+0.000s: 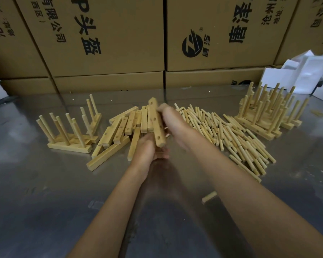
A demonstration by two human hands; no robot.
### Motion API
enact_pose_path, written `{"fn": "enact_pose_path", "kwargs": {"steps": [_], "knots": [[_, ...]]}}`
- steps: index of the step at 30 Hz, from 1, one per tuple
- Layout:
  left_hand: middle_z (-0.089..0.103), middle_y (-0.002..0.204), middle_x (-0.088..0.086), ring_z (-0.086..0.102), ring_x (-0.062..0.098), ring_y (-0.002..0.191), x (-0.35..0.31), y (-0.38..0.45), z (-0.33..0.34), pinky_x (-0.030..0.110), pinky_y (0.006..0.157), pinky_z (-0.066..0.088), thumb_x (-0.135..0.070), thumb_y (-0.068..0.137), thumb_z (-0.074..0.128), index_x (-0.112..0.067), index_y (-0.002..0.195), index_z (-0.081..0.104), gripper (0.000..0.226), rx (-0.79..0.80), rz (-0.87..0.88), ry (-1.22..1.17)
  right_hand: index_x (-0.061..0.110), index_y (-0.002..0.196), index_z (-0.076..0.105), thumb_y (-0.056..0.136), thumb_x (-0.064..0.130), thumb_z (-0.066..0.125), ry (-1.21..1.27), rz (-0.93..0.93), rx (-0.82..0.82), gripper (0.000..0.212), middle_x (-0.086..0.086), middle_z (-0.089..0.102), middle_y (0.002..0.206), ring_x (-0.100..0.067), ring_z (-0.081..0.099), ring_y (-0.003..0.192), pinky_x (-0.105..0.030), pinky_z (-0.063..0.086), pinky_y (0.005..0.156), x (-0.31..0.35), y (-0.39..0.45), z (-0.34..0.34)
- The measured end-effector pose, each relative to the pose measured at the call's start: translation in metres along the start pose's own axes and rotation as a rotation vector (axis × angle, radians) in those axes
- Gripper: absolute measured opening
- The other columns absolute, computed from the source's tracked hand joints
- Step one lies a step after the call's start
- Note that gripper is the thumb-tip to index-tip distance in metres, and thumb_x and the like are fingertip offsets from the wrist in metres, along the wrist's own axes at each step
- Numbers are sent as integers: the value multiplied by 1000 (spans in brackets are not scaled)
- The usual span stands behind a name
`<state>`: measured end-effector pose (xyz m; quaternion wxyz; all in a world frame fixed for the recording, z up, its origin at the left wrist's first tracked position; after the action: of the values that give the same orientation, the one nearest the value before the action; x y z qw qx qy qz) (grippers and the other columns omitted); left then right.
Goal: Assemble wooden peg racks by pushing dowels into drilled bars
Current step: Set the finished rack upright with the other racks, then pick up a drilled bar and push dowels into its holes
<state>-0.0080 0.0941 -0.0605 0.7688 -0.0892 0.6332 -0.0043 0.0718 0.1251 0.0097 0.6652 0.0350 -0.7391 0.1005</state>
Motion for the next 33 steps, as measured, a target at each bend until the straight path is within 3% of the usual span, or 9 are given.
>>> {"fn": "enact_pose_path", "kwargs": {"steps": [3,9,12,17,22,24,28,30,33], "knots": [[72,111,21,73,29,83,-4,-13,11,40,59,61,-44,108,28,-8,128,57,50,233,-109,-322,16,99,71,104,32,36,43,-24,70,39,-9,71,101,-26,60,93,-37,44,81,-21,-19,-32],[66,125,23,66,26,71,-1,-33,31,38,62,58,-40,107,39,-25,138,55,38,471,-169,-80,23,111,74,105,33,46,-48,-92,88,31,6,75,99,-7,66,89,-21,45,77,-52,-46,-65],[68,123,19,66,25,72,-2,-33,31,33,55,55,-24,105,46,-24,141,53,37,449,-127,-62,26,104,76,102,35,53,-105,-147,51,24,20,74,87,10,66,80,-7,45,66,-53,-48,-72],[74,97,10,67,17,67,-2,-30,29,24,53,53,-16,91,63,-21,126,63,36,396,-99,-100,21,107,76,102,22,55,-343,-245,4,22,9,71,108,-4,61,106,-18,43,91,-54,-44,-80],[73,87,9,70,14,68,-1,-23,16,23,57,58,-4,87,68,-14,111,73,26,232,-108,-183,23,100,75,92,22,62,-746,-280,-455,14,2,64,105,-17,57,102,-30,46,83,-51,-45,-127],[67,80,4,64,12,63,-3,-20,11,24,52,54,0,92,63,-15,117,70,30,182,-92,-183,19,104,71,91,29,64,-923,-201,-504,17,-1,63,104,-22,55,106,-31,44,81,-57,-45,-142],[56,77,1,49,10,57,-6,-22,11,22,46,41,-22,103,52,-12,130,63,31,175,-80,-141,15,107,67,91,27,65,-949,-120,-501,20,-3,66,98,-24,59,97,-31,44,72,-64,-45,-143],[57,77,2,50,11,57,-6,-23,10,23,47,42,-35,106,44,-13,128,64,37,142,-96,-149,13,105,68,89,19,63,-945,-85,-496,18,-2,67,90,-23,60,89,-30,42,67,-65,-45,-142],[59,79,2,55,11,61,-5,-23,8,24,51,49,-32,107,44,-12,132,60,36,98,-118,-133,9,103,70,88,15,59,-978,-78,-482,20,-7,68,97,-27,60,97,-35,49,75,-63,-46,-142]]}}
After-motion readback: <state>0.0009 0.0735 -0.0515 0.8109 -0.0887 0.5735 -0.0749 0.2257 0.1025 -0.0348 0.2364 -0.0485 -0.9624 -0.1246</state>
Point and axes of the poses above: each hand's wrist, its own y-axis towards the middle knuckle, its own z-axis out of the palm, x = y × z, the point moved 6 cm from there along y, towards the middle knuckle
